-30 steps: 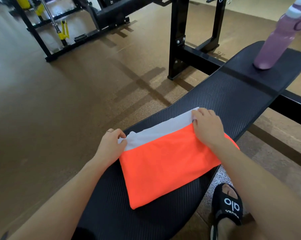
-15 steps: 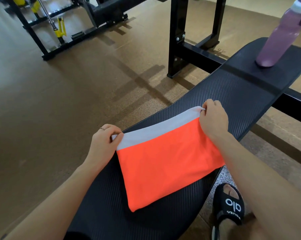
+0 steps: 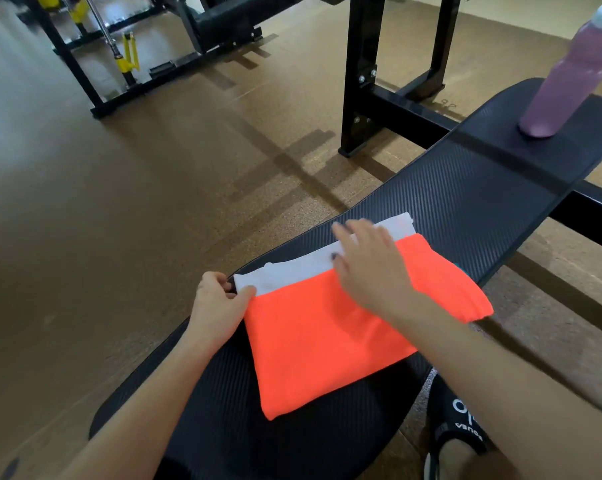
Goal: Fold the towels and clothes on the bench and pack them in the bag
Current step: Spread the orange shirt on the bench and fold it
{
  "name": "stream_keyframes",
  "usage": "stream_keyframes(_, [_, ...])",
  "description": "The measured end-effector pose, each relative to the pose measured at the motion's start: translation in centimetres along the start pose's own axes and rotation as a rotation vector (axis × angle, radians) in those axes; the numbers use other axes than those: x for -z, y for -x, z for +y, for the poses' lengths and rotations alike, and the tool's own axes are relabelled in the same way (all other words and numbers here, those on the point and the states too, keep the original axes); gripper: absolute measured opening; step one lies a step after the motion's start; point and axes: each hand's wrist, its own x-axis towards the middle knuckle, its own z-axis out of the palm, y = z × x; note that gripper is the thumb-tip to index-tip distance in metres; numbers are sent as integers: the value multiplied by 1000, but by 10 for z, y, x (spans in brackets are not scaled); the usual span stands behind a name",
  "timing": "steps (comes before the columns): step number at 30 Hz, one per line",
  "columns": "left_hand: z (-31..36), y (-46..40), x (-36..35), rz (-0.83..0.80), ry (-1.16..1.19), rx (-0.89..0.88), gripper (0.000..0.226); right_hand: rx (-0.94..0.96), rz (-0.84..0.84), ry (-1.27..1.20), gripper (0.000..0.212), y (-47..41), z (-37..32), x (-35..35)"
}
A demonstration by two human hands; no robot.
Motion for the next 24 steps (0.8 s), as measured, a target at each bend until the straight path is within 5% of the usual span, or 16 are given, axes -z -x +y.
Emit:
stream_keyframes(3, [-6,8,-2,-71,26,150,57,-32,-324,-11,69,25,-27,-13])
stream_keyframes(5, [-7,12,-3,-112,40,185,70,-53,-363,30,82,31,-21,-23])
stream_keyframes(13, [8,18,-9,-242,381,332,21,-53,-321,96,78,32,-15,-32])
stream_keyframes(21, [15,42,-8,-338,462,308,30,75,-277,39,76,42,-17,-26])
stream_keyframes(24, [20,48,-7,-289,449,295,22,128,-120,3,62,48,-30,-11])
